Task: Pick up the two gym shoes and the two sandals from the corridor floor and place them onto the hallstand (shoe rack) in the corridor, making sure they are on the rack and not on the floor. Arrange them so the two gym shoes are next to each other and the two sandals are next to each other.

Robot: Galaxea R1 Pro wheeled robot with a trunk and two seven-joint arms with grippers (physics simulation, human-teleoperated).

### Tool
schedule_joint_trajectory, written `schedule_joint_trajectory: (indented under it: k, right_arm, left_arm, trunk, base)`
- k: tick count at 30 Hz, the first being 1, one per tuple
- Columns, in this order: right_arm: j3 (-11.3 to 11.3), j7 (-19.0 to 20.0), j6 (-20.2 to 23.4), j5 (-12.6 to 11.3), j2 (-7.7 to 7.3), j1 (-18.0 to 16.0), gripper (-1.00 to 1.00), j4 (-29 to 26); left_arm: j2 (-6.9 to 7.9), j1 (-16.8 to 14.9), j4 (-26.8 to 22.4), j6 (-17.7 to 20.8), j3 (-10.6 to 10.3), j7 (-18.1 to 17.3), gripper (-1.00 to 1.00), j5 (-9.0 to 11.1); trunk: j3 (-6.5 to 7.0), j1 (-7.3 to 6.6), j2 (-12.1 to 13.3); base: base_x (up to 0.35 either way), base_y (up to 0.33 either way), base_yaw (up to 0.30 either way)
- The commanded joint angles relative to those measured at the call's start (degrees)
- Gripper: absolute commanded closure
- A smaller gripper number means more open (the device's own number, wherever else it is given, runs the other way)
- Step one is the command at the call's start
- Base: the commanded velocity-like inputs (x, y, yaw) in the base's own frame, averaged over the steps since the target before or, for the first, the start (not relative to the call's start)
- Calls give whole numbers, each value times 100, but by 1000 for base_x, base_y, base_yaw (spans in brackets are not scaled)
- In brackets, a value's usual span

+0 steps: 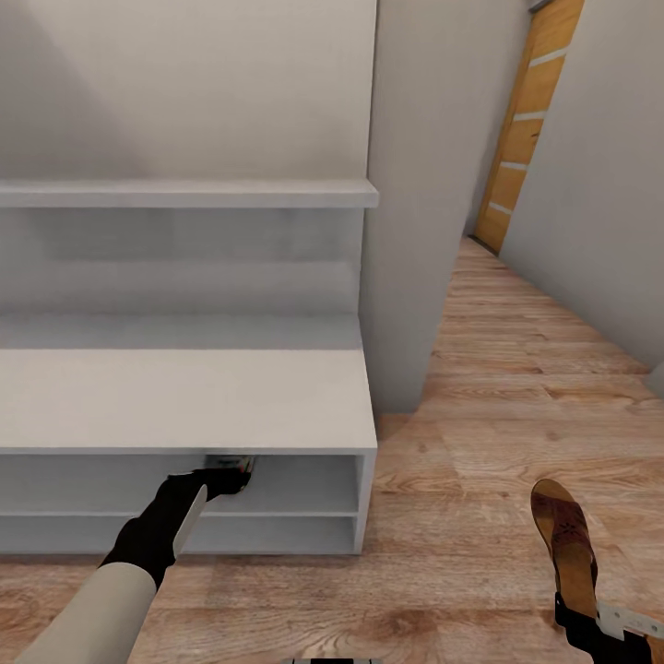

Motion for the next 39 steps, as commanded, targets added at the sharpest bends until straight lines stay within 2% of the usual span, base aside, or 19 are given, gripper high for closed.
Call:
schedule_joint_trajectory:
  k: [1, 7, 26, 32, 39]
  right_arm:
    - [-3, -4, -15, 5, -1, -3, 100, 4]
    - [-3, -4, -15, 5, 0, -3, 100, 4]
    - [-3, -4, -15, 5, 1, -3, 100, 4]
    - [0, -4, -15, -2, 1, -3, 100, 4]
    - [9, 0, -15, 1, 1, -3, 100, 8]
  left_arm:
    - [-1, -1, -8, 32, 8, -16, -100, 18]
    - [4, 0, -9, 34, 9, -16, -100, 15]
    - [12, 2, -10, 18, 30, -15, -100, 27]
    - [30, 7, -10, 3, 53, -27, -100, 45]
    - [138, 33, -2, -57, 74, -46, -100, 38]
  trunk:
    - [-5, -1, -2]
    - [-5, -1, -2]
    - [-5, -1, -2]
    - [-5, -1, -2]
    - [-5, -1, -2]
  base:
    - [0, 0, 0]
    - [-109, 0, 0]
    - [-329, 5, 0]
    - [-297, 170, 0]
    - [-278, 220, 0]
